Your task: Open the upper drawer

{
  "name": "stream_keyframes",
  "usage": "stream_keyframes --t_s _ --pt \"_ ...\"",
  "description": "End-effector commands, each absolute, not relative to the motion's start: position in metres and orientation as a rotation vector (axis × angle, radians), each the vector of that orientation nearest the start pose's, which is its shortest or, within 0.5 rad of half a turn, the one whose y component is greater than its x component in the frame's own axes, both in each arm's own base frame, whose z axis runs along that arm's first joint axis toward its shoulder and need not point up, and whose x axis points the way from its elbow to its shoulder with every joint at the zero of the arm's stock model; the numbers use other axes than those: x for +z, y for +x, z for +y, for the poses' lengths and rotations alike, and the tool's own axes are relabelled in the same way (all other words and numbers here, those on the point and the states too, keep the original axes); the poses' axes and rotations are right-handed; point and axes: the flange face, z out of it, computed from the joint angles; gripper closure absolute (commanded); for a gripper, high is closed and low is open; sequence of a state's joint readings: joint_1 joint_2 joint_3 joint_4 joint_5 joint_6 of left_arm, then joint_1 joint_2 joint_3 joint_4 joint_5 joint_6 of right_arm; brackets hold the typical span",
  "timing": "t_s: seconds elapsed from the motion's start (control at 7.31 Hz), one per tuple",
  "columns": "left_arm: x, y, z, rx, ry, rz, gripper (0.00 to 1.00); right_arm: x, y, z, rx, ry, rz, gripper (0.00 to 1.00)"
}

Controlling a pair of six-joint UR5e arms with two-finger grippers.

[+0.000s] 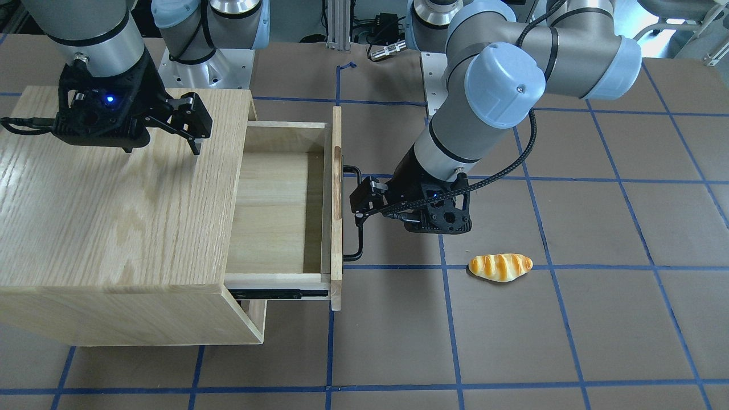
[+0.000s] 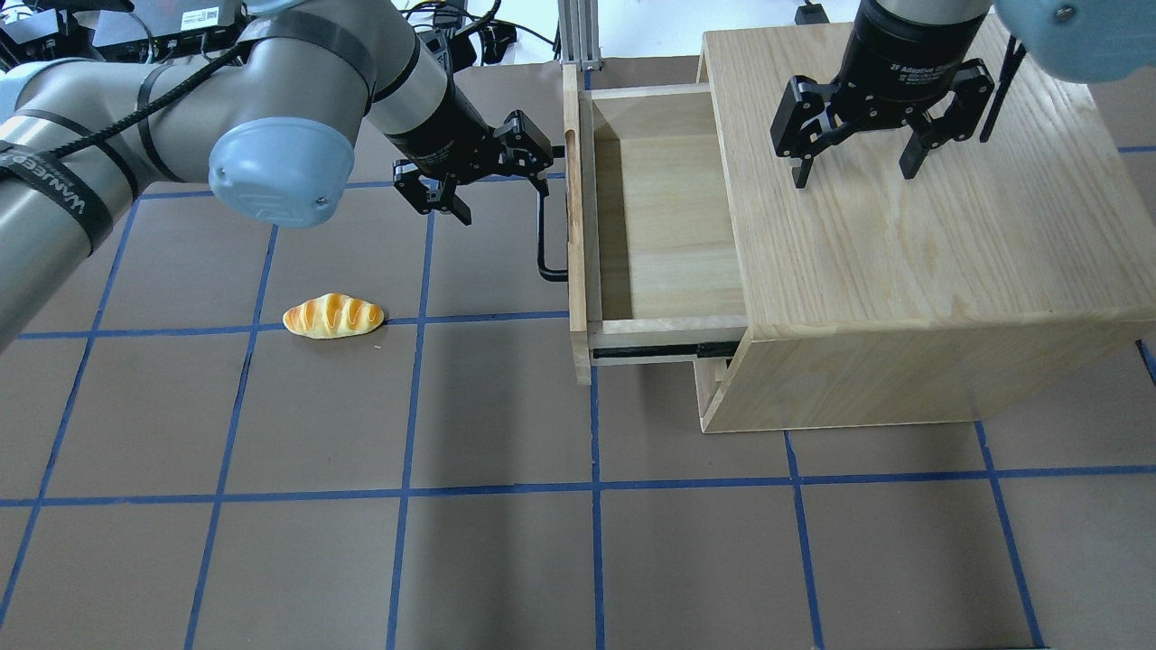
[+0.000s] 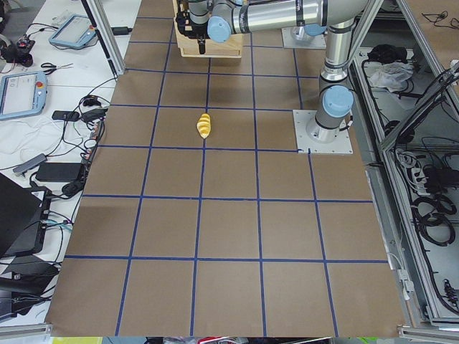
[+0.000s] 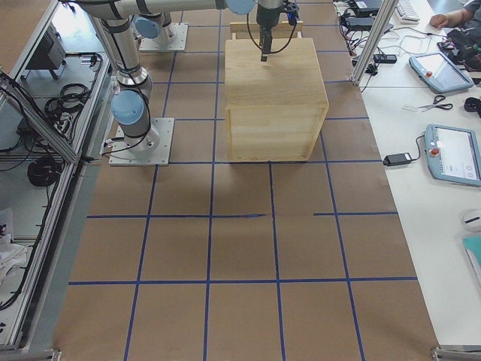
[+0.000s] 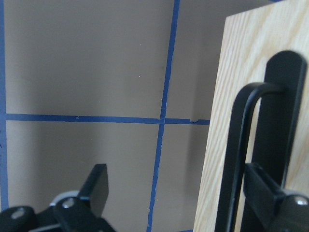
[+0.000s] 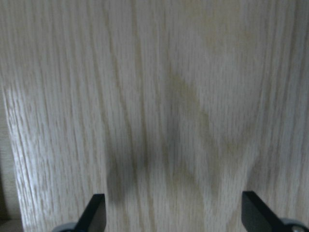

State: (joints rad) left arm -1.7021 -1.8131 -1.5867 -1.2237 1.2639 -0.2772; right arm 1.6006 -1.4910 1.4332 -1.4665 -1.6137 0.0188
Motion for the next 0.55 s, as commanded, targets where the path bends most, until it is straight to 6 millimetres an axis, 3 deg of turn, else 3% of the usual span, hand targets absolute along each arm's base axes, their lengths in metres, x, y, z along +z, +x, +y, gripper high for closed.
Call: stream_keyframes --t_s 0.0,0.41 --pt "0.3897 -0.2335 -0.5633 -0.034 -0.246 3.453 0.00 0.5050 0.1449 -0.5162 0.072 -0.019 3.185 0.00" --pt "0.3899 -0.2315 -0.5631 -0.028 -0.249 3.450 0.00 0.5050 0.1449 -0.5162 0.072 -0.021 3.185 0.00"
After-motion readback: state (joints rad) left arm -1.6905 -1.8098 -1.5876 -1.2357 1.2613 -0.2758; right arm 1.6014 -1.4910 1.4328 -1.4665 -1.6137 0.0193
